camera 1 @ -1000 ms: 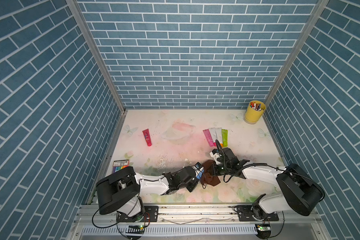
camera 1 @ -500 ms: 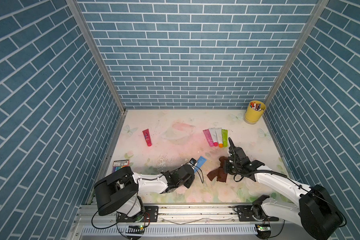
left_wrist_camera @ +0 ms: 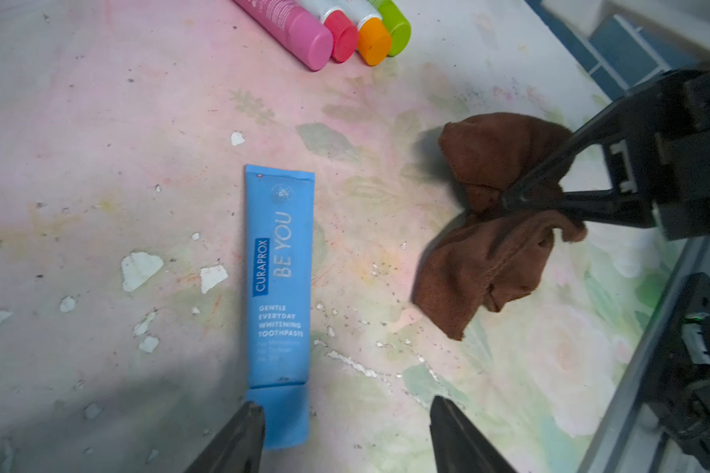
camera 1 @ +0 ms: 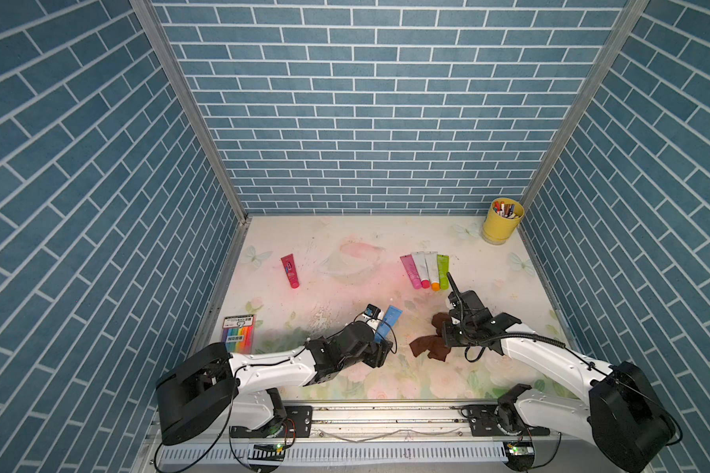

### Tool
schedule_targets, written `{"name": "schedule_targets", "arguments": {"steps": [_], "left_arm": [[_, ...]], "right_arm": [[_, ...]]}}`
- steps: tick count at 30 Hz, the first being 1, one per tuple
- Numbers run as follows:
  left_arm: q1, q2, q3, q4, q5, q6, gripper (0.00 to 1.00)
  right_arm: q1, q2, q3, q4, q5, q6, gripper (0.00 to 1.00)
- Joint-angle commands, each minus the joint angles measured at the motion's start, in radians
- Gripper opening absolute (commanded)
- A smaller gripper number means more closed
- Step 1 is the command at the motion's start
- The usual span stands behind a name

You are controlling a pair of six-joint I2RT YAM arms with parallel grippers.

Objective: Wipe the surface of the toothpaste tube
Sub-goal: Adjust the toothpaste at the center of the board.

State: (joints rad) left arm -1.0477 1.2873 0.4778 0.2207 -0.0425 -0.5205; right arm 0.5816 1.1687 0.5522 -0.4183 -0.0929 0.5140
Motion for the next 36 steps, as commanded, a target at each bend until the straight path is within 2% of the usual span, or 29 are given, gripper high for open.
{"name": "schedule_targets", "arguments": {"steps": [1, 4, 10, 15, 22, 26, 36], "left_arm": [[0.047, 0.014, 0.092, -0.052, 0.038, 0.002, 0.68], [0.148, 0.089, 0.189, -0.135, 0.141, 0.05, 0.65], [0.255, 0.237, 0.359, -0.29, 0.244, 0.218, 0.62], [0.35, 0.353, 0.427, -0.34, 0.411, 0.31, 0.49], [0.359, 0.425, 0.47, -0.413, 0.452, 0.382, 0.47], [0.359, 0.476, 0.48, -0.426, 0.458, 0.383, 0.47], [0.351, 0.496, 0.442, -0.438, 0.412, 0.346, 0.47]], "right_arm": [[0.0, -0.009, -0.012, -0.008, -0.031, -0.042, 0.0], [0.0, -0.021, -0.017, -0.003, -0.04, -0.044, 0.0], [0.001, -0.028, -0.024, 0.005, -0.049, -0.045, 0.0], [0.005, -0.015, -0.022, 0.01, -0.064, -0.049, 0.0], [0.018, -0.012, -0.02, 0.016, -0.069, -0.055, 0.0], [0.046, -0.012, -0.018, 0.013, -0.048, -0.055, 0.0], [0.085, 0.0, -0.008, 0.007, -0.019, -0.058, 0.0]]}}
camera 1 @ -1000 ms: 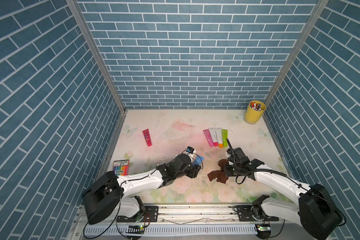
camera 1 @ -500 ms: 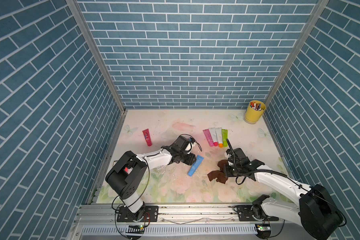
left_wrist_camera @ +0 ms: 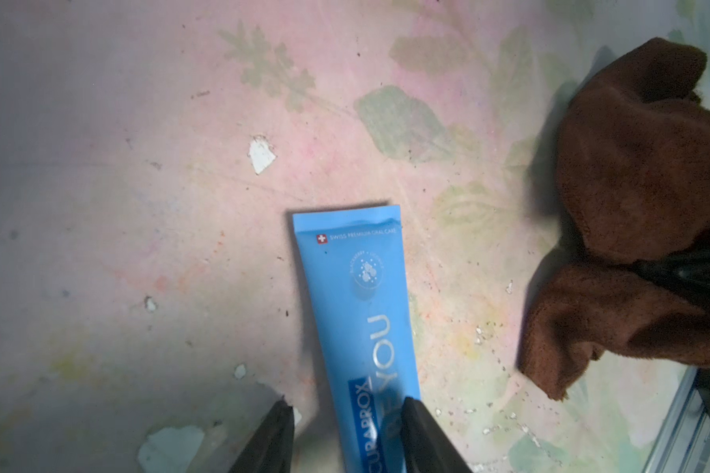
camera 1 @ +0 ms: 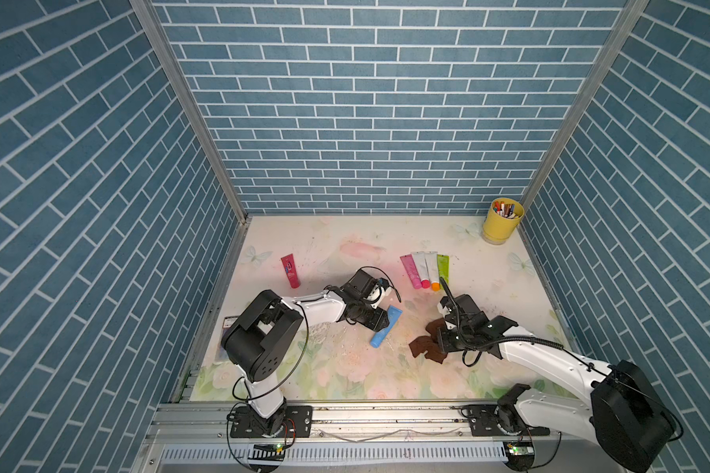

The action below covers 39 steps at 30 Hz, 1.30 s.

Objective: Wipe the surface of the toothpaste tube
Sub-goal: Adjust the toothpaste at the center of the board.

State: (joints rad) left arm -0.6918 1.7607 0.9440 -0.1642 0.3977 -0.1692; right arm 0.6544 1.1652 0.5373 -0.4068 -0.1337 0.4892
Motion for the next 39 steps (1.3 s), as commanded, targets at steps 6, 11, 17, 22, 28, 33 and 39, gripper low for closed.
{"name": "schedule_targets", "arguments": {"steps": [6, 11, 17, 22, 28, 33, 39], "left_arm": [[-0.076, 0.018, -0.038, -0.081, -0.099, -0.027, 0.42], [-0.125, -0.004, -0.051, -0.094, -0.17, -0.072, 0.28], [-0.165, -0.045, -0.024, -0.147, -0.347, -0.143, 0.1], [-0.169, -0.107, 0.022, -0.252, -0.593, -0.226, 0.0], [-0.176, -0.088, 0.076, -0.337, -0.88, -0.292, 0.0], [-0.225, 0.014, 0.15, -0.359, -0.992, -0.323, 0.02], [-0.308, 0.206, 0.286, -0.411, -0.994, -0.333, 0.09]], "right_arm": [[0.017, 0.011, 0.011, -0.008, 0.031, -0.033, 0.0], [0.021, 0.011, 0.013, -0.009, 0.036, -0.033, 0.0], [0.025, 0.013, 0.014, -0.009, 0.04, -0.032, 0.0], [0.027, 0.011, 0.013, -0.01, 0.04, -0.032, 0.0], [0.029, 0.015, 0.015, -0.012, 0.04, -0.032, 0.0], [0.031, 0.018, 0.018, -0.012, 0.04, -0.032, 0.0], [0.031, 0.027, 0.021, -0.013, 0.04, -0.032, 0.0]]}}
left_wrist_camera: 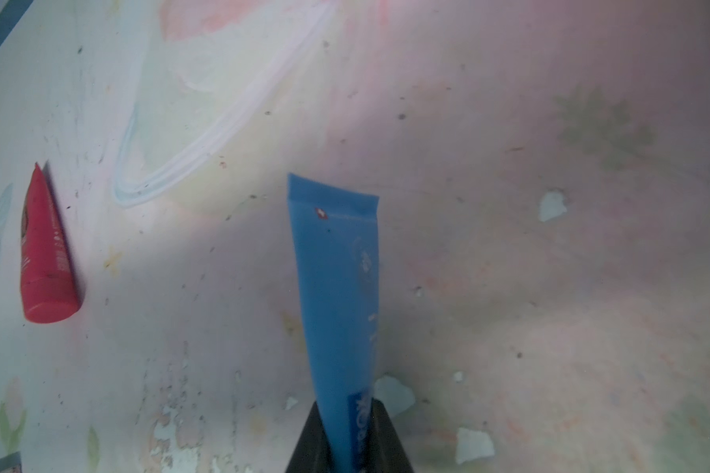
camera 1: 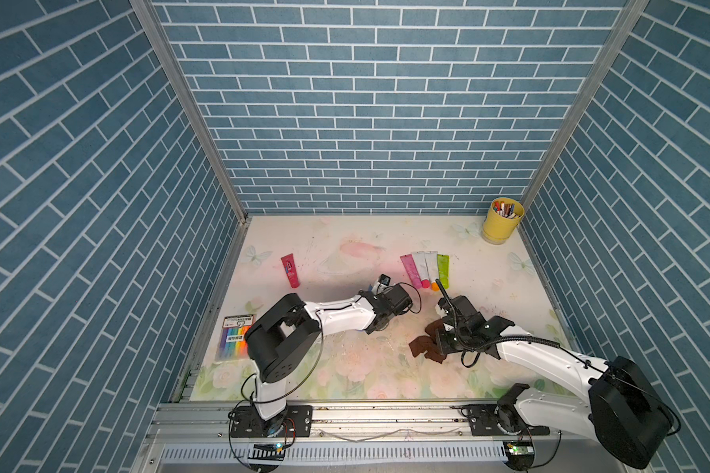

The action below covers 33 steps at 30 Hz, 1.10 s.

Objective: Wipe the surface of the toothpaste tube
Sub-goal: Adjust the toothpaste at the center of the board.

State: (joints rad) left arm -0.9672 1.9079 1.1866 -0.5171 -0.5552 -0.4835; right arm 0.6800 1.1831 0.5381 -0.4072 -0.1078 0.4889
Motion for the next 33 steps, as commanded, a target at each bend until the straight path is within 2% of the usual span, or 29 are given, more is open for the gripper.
{"name": "schedule_targets", "arguments": {"steps": [1, 5, 9, 13, 19, 23, 28, 33], "left_arm": [[-0.041, 0.085, 0.059, -0.055, -0.027, -0.015, 0.11], [-0.071, 0.144, 0.104, -0.068, -0.015, -0.016, 0.19], [-0.102, 0.122, 0.114, -0.05, 0.012, -0.01, 0.43], [-0.128, 0.047, 0.095, -0.003, 0.048, -0.001, 0.55], [-0.131, -0.141, -0.003, 0.133, 0.119, 0.028, 0.56], [-0.117, -0.263, -0.078, 0.164, 0.089, 0.033, 0.57], [-0.067, -0.399, -0.249, 0.308, 0.212, 0.07, 0.67], [-0.024, -0.463, -0.392, 0.399, 0.286, 0.053, 0.71]], "right_arm": [[0.007, 0.009, 0.019, -0.013, 0.014, -0.033, 0.0], [0.007, 0.01, 0.021, -0.013, 0.034, -0.032, 0.0], [0.009, 0.015, 0.023, -0.014, 0.036, -0.033, 0.0], [0.009, 0.018, 0.025, -0.015, 0.037, -0.033, 0.0], [0.01, 0.022, 0.026, -0.015, 0.04, -0.033, 0.0], [0.01, 0.022, 0.025, -0.016, 0.044, -0.032, 0.0], [0.011, 0.022, 0.028, -0.016, 0.047, -0.032, 0.0], [0.01, 0.026, 0.03, -0.018, 0.049, -0.03, 0.0]]}}
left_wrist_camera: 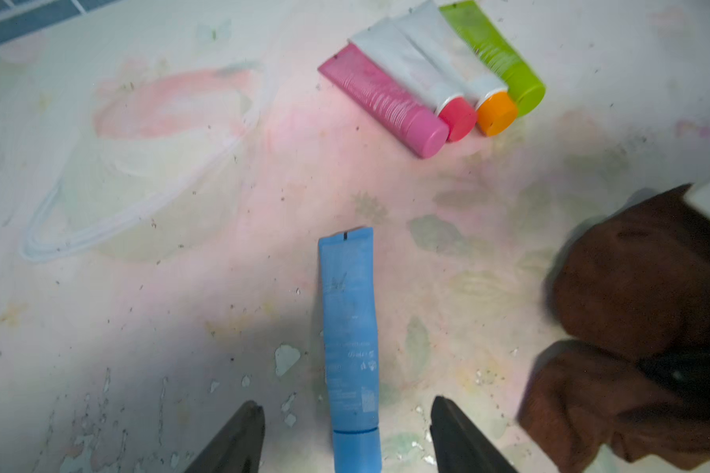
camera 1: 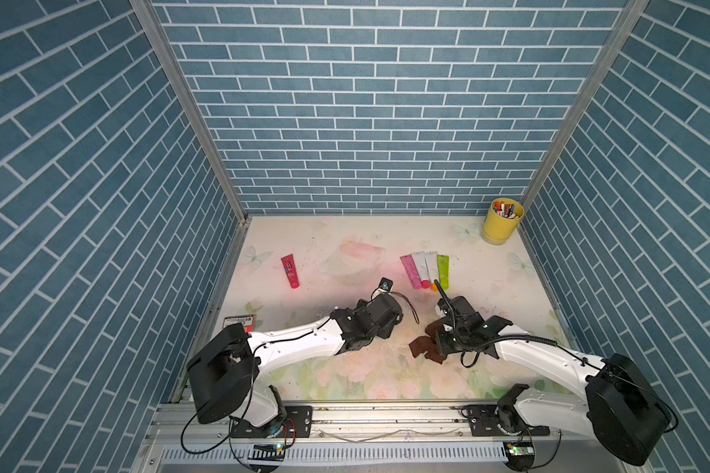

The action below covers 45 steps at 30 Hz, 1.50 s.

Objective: Wipe the surface of the toothpaste tube
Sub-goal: Adjust the toothpaste at the center of the board, then move the toothpaste to the center of the board.

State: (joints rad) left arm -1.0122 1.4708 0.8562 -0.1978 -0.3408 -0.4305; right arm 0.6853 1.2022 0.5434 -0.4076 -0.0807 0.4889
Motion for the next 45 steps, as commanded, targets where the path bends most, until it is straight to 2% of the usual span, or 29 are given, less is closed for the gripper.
{"name": "schedule_targets", "arguments": {"steps": [1, 8, 22, 25, 33, 36, 41, 45], "left_arm": [[0.03, -0.035, -0.087, 0.106, 0.097, -0.006, 0.72], [0.078, -0.039, -0.219, 0.25, 0.205, -0.027, 0.72], [0.073, 0.05, -0.261, 0.307, 0.291, 0.009, 0.62], [0.073, 0.07, -0.268, 0.311, 0.286, 0.019, 0.56], [0.071, 0.106, -0.25, 0.321, 0.281, 0.1, 0.28], [0.038, 0.104, -0.252, 0.338, 0.273, 0.156, 0.2], [-0.026, 0.078, -0.278, 0.39, 0.323, 0.228, 0.17], [-0.053, 0.077, -0.283, 0.411, 0.347, 0.248, 0.17]], "right_arm": [[0.004, 0.007, 0.025, -0.018, 0.022, -0.03, 0.0], [0.004, 0.02, 0.031, -0.017, 0.022, -0.032, 0.0], [0.002, 0.029, 0.039, -0.02, 0.036, -0.032, 0.0], [0.002, 0.024, 0.039, -0.022, 0.042, -0.03, 0.0], [0.002, 0.001, 0.057, -0.014, 0.013, -0.036, 0.0], [0.005, -0.02, 0.078, -0.036, -0.002, -0.054, 0.0], [0.004, -0.035, 0.153, -0.092, -0.002, -0.076, 0.0], [0.003, 0.039, 0.233, -0.098, -0.002, -0.098, 0.0]]}}
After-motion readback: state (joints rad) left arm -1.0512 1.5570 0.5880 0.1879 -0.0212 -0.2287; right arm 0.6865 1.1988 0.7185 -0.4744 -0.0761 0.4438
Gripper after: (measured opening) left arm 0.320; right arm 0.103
